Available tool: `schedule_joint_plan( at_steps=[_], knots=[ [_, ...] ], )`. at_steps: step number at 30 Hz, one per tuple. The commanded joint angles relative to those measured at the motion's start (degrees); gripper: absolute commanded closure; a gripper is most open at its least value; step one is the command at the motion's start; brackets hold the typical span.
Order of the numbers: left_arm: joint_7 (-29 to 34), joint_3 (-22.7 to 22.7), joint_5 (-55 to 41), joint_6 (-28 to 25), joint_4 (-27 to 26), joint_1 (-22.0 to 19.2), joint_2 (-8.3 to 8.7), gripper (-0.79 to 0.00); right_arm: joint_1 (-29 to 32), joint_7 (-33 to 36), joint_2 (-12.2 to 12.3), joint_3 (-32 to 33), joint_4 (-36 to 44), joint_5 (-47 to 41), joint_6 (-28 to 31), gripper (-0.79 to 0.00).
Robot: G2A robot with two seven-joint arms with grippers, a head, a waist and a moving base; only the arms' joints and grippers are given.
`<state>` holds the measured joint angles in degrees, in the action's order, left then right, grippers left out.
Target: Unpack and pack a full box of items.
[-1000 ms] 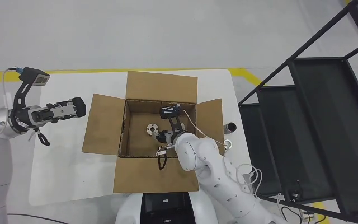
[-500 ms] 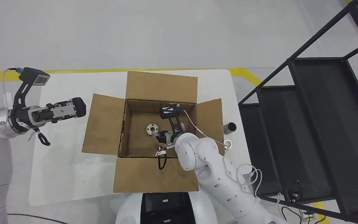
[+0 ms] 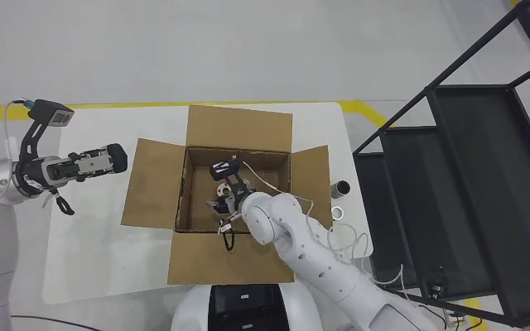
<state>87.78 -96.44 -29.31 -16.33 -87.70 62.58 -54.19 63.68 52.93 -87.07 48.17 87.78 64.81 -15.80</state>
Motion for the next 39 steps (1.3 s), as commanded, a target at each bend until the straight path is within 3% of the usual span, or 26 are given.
schedule_joint_plan(
  at_steps=[1,13,30,39],
  knots=[
    [0.0,0.0,0.0,0.0,0.0,0.0,0.0,-0.785,-2.66,-1.14,-0.85,-1.56,-4.42,-1.66,0.03,-0.785],
    [0.0,0.0,0.0,0.0,0.0,0.0,0.0,-0.785,-11.62,-7.87,-5.32,-7.22,-21.17,-7.02,-2.35,-0.785],
    [0.0,0.0,0.0,0.0,0.0,0.0,0.0,-0.785,-7.73,-7.49,-4.68,-3.35,-17.64,-6.42,-3.14,-0.785],
    [0.0,0.0,0.0,0.0,0.0,0.0,0.0,-0.785,-8.23,-7.27,-5.23,-2.86,-19.56,-6.63,-5.41,-0.785]
  ],
)
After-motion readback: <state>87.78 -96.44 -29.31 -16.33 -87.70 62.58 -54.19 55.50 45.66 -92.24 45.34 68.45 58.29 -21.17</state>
